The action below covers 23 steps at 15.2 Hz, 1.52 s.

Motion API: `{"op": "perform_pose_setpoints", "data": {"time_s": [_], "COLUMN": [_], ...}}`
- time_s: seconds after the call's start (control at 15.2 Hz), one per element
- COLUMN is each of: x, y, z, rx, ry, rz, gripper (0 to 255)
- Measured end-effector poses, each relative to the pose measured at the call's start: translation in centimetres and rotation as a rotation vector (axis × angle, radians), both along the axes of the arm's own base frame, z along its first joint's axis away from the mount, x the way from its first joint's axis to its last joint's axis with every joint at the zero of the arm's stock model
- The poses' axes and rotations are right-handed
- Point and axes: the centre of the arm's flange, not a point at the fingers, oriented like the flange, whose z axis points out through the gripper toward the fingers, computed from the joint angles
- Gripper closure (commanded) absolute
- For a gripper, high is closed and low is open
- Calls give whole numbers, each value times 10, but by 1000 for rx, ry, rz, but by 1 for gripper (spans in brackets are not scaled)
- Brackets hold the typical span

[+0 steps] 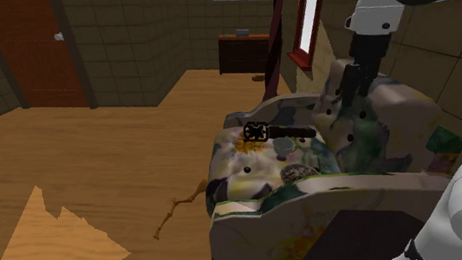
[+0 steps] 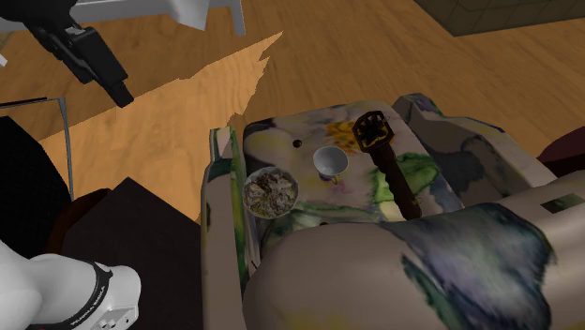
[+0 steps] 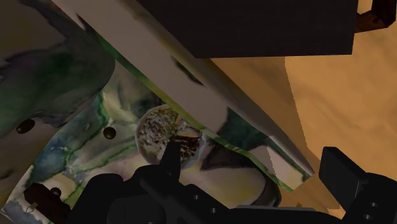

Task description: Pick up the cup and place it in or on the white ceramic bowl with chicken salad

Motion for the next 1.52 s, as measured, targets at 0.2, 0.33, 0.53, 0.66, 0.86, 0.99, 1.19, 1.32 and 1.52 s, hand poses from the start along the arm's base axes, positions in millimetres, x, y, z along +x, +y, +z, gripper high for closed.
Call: {"op": "perform_pose_setpoints", "data": {"time_s": [0.2, 0.33, 0.53, 0.66, 0.86, 0.99, 1.19, 1.32, 1.52], "x": [9, 23, 47, 66, 87, 102, 129, 143, 169], "y": [-1, -4, -8, -17, -21, -26, -34, -39, -52], "z": [-13, -30, -60, -80, -108, -127, -157, -178, -207], "rx": [-9, -22, -44, -59, -81, -96, -118, -133, -156], "ry": [1, 1, 0, 0, -2, -2, -4, -5, -6], "rz": [-2, -5, -11, -14, -18, -22, -26, -30, -34], "gripper": [0, 0, 0, 0, 0, 0, 0, 0, 0]}}
